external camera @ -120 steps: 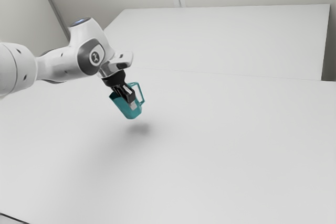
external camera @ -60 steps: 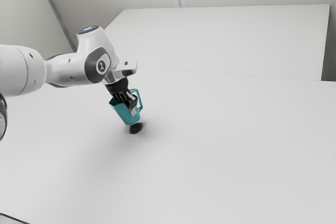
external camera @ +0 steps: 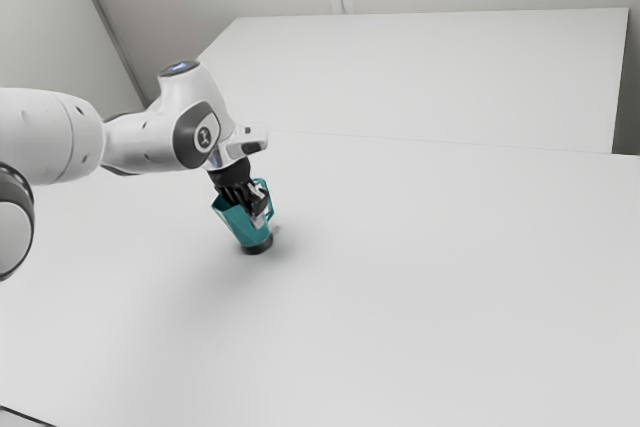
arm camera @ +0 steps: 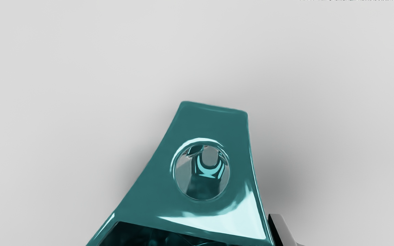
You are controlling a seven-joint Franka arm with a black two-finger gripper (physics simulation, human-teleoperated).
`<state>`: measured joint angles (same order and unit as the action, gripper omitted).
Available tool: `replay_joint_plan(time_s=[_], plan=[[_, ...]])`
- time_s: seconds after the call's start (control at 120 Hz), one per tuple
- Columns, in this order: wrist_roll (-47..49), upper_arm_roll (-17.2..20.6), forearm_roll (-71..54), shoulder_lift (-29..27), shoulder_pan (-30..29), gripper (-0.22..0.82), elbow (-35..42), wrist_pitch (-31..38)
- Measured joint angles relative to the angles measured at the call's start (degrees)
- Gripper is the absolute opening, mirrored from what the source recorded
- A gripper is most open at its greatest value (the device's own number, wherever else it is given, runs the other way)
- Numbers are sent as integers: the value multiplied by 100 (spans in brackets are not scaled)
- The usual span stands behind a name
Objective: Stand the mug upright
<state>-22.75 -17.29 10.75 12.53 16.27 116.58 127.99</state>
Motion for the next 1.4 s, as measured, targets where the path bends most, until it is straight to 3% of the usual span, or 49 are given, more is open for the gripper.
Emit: replay_joint_plan(time_s=[0.158, 0.667, 0.867, 1.083, 1.4], plan=[[60, 15, 32, 35, 0, -16, -1, 66], [52, 37, 117, -144, -4, 21, -143, 60], [42, 115, 60, -390, -1, 30, -284, 7], [39, 124, -253, -622, -17, 35, -518, -160], [38, 224, -970, -1019, -147, 52, -1220, -737]])
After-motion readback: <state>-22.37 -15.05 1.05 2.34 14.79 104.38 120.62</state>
